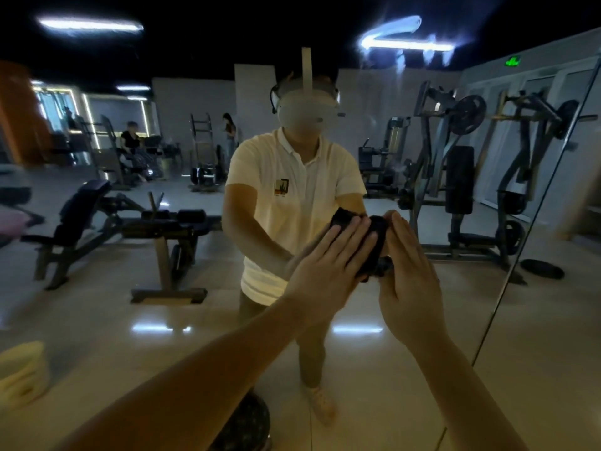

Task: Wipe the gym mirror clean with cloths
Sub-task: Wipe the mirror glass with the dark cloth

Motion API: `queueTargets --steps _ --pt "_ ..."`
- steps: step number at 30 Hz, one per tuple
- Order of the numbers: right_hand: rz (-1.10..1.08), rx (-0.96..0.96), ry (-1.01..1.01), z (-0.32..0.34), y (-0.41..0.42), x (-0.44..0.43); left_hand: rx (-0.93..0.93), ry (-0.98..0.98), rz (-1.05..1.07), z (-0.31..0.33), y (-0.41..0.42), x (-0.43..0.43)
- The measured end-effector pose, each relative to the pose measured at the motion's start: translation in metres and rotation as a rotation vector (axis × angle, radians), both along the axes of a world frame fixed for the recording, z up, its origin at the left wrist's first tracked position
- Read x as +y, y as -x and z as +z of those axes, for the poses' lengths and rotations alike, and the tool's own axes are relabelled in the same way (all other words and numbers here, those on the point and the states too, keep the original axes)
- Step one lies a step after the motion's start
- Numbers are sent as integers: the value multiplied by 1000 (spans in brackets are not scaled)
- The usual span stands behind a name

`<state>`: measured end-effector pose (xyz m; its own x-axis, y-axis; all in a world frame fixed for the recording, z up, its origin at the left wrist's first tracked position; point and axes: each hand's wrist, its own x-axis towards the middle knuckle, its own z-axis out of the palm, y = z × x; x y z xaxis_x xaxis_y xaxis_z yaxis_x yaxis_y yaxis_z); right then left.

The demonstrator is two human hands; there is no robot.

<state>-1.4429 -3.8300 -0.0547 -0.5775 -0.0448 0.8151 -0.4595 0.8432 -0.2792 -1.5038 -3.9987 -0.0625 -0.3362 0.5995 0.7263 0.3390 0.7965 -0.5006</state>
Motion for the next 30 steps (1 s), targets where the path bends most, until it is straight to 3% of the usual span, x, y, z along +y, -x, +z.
queueTargets --steps 2,9,14,16,20,24,30 --pt "-10 31 33 -2 1 -8 4 9 22 5 -2 -43" --pt "-179 9 67 -11 7 -47 -10 -409 166 -15 -19 -245" --pt "-279 -58 -15 -13 7 -54 -32 -689 147 -38 -16 -216" --pt "-265 -79 -47 -13 7 -49 -47 -669 105 -44 -14 -179" --pt "-264 -104 -96 -12 3 -41 -101 -323 7 -54 -12 -109" --pt "-294 -148 -106 -13 -2 -72 -51 -138 28 -50 -8 -125" --pt "-244 -114 -66 -17 -10 -141 -66 -485 138 -29 -21 -254"
